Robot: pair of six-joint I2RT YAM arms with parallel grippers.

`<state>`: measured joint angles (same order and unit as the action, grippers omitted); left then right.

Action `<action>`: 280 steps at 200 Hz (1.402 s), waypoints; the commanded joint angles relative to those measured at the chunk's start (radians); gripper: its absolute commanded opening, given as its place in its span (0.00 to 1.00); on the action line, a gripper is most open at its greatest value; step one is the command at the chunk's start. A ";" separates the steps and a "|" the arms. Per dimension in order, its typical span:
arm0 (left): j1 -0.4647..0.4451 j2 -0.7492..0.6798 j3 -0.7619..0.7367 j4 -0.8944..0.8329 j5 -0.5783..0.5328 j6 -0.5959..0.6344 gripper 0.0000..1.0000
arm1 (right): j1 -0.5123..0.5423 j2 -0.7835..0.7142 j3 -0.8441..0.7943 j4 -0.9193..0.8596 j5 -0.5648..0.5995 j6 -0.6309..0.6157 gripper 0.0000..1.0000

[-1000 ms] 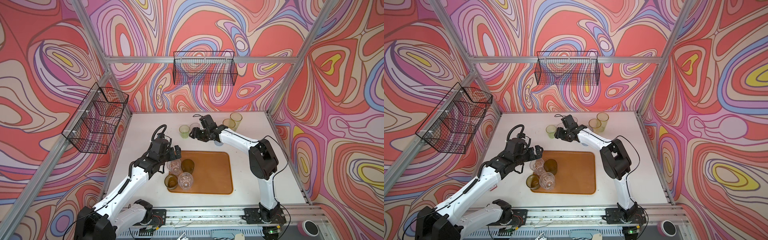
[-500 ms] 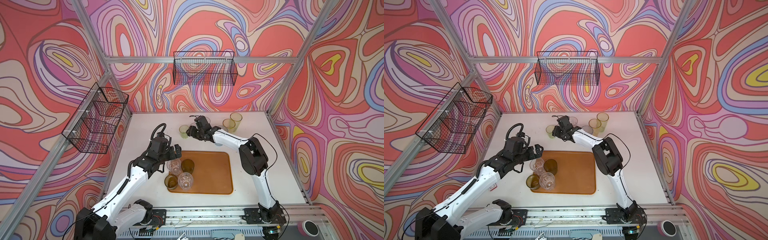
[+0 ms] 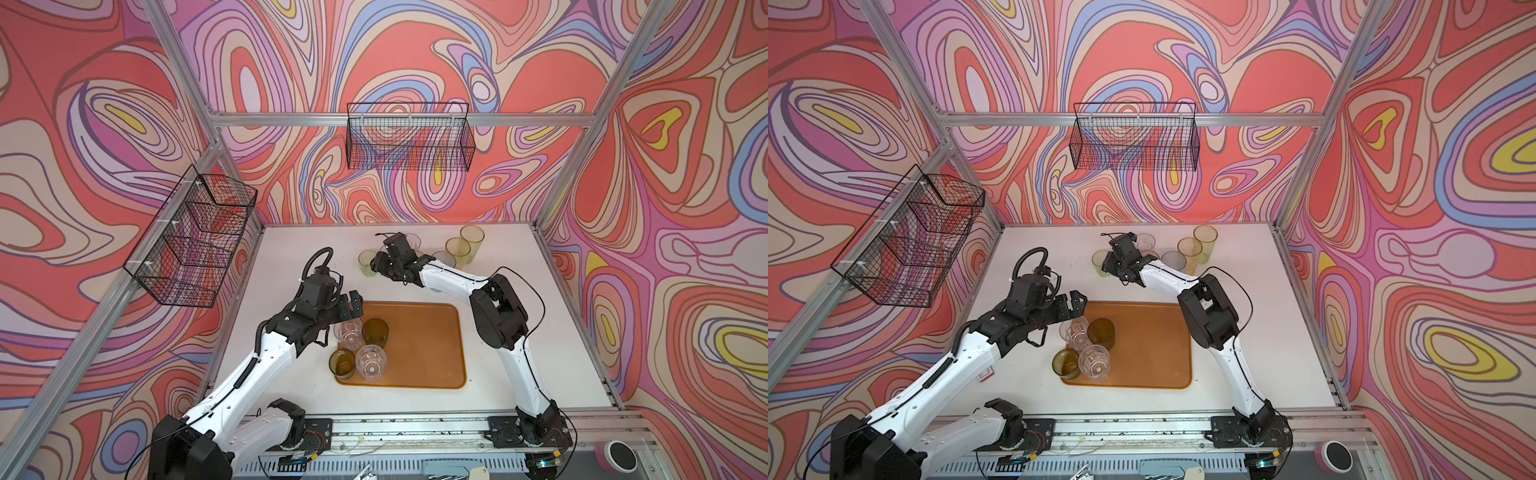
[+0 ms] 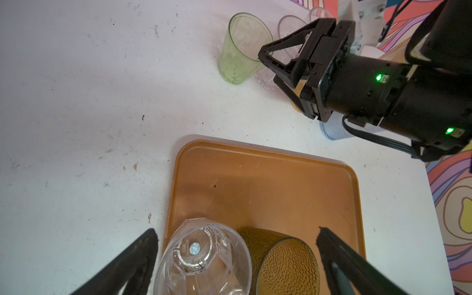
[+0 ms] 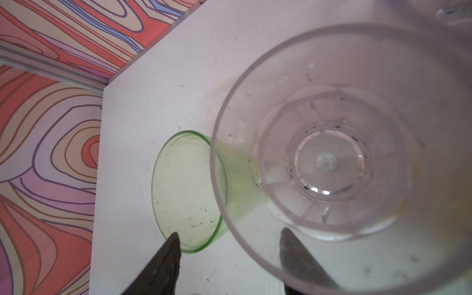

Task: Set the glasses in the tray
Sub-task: 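Lower the right gripper onto the green glass rim and close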

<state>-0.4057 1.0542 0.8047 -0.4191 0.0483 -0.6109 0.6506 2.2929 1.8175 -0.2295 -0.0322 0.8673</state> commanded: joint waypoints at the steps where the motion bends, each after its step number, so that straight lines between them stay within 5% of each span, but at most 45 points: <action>1: 0.004 0.003 0.025 -0.013 0.011 -0.014 1.00 | 0.006 0.025 0.017 0.025 0.043 0.022 0.62; 280: 0.004 0.005 -0.004 0.008 -0.004 -0.022 1.00 | 0.030 0.046 0.045 -0.040 0.052 0.024 0.48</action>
<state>-0.4057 1.0618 0.8043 -0.4183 0.0521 -0.6197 0.6716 2.3268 1.8530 -0.2394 0.0040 0.8997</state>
